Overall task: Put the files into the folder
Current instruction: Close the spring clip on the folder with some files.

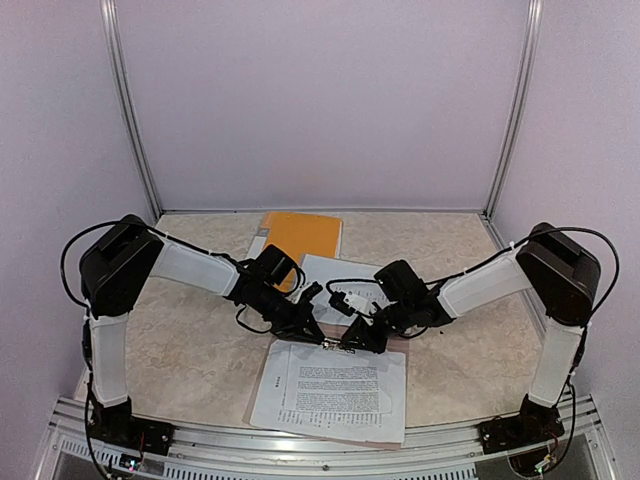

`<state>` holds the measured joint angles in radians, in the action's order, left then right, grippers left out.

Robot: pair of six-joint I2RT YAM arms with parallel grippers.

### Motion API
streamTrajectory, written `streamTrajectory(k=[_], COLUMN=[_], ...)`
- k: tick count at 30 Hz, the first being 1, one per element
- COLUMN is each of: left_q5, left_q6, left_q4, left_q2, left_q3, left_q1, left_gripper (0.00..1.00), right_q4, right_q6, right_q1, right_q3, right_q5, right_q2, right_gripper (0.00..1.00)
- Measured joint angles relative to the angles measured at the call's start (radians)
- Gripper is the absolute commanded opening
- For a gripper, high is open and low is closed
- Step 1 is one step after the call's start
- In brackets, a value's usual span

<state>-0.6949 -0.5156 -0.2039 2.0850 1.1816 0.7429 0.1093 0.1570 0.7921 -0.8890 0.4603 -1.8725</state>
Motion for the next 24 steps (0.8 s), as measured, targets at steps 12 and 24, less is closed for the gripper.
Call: streamTrajectory(k=[12,24], left_q5=[0.004,0.022], left_q6=[-0.026,-0.033], left_q4=[0.032,-0.063], left_q2=[-0.004,0.018], left_q3=[-0.019,0.049], left_q1=[0.0,-0.002], left_gripper=[0.0,0.0], right_q4=[0.052,0.052], right_q6=[-0.002,0.006], right_q1=[0.003,0.004], right_q3=[0.026,0.027], right_q5=[-0.002,-0.008], right_q2=[0.006,0.008], right_gripper=[0.15,0.11])
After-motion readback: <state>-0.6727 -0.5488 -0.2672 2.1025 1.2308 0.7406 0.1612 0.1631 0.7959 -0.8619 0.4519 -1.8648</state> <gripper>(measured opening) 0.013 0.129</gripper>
